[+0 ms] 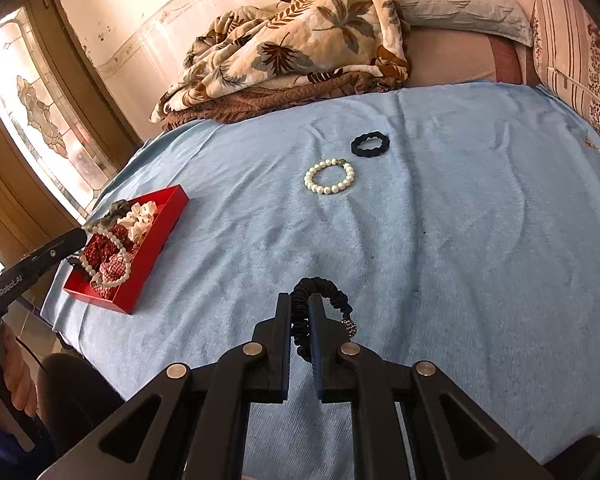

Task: Organize jewelry
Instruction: 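Carry both held bracelets over to the red tray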

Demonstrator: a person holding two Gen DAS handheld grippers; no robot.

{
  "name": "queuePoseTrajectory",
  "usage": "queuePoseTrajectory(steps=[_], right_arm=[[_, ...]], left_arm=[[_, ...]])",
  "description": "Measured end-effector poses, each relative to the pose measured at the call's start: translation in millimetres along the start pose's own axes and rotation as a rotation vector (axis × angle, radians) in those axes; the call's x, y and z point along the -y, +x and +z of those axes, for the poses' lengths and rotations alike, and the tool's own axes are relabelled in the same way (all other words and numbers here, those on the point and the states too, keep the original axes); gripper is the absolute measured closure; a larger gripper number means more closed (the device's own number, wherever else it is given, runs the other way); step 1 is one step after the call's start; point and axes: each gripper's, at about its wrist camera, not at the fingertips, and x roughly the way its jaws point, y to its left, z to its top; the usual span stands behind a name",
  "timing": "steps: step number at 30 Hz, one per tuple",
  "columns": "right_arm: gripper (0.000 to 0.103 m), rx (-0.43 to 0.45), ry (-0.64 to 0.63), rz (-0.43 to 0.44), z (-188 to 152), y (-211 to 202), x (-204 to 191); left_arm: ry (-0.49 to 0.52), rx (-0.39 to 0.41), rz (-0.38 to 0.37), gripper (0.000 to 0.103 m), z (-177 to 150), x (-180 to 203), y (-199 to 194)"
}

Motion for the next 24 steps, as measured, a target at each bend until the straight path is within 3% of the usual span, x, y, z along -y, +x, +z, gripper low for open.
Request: queuePoseTrajectory(steps=[11, 24], right_arm=[[0.094, -0.009, -0.014, -0.029, -8, -5, -5], [0.094, -0.018, -0.049, -0.045, -7, -8, -20]], left_arm=[[0.037, 0.041, 0.124, 0.097, 0, -2, -13], [-0.001, 0.014, 0.159, 0.097, -3, -26, -13]])
